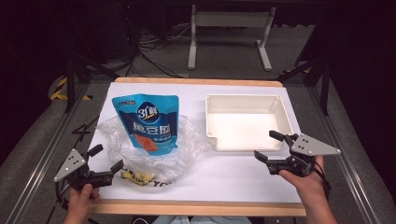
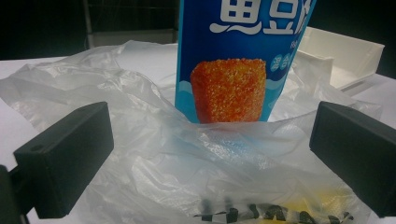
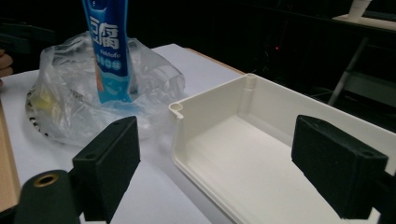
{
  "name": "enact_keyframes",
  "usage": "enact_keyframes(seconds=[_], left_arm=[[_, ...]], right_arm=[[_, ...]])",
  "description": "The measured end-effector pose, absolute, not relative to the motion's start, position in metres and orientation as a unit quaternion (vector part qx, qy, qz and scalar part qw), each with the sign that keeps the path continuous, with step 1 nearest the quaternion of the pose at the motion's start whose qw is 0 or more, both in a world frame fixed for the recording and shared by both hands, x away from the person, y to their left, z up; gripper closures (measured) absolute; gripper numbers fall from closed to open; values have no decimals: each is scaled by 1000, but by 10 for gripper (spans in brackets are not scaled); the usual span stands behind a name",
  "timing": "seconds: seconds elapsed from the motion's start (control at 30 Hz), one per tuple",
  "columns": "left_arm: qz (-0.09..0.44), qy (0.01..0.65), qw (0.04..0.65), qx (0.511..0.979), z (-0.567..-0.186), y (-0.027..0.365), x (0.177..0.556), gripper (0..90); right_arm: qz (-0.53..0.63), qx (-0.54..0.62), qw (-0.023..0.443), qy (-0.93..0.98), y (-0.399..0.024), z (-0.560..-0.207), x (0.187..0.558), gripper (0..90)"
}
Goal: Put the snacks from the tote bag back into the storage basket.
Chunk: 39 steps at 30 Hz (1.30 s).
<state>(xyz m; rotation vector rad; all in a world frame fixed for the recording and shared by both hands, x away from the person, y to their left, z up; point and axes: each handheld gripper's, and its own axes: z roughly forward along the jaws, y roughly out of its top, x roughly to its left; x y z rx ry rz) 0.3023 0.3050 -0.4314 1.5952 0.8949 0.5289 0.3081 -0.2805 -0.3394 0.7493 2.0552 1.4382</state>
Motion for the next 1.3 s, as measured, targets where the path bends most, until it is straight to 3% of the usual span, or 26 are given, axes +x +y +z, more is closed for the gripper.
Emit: enact_keyframes(seconds=[0.5,1.3], left_arm=[[216,387,591,674,-431,310,303,4],[214,386,592,675,-431,310,304,4]], right_arm=[[544,263,255,755,-276,-323,314,173],[553,196,226,777,-219,-300,354,144]])
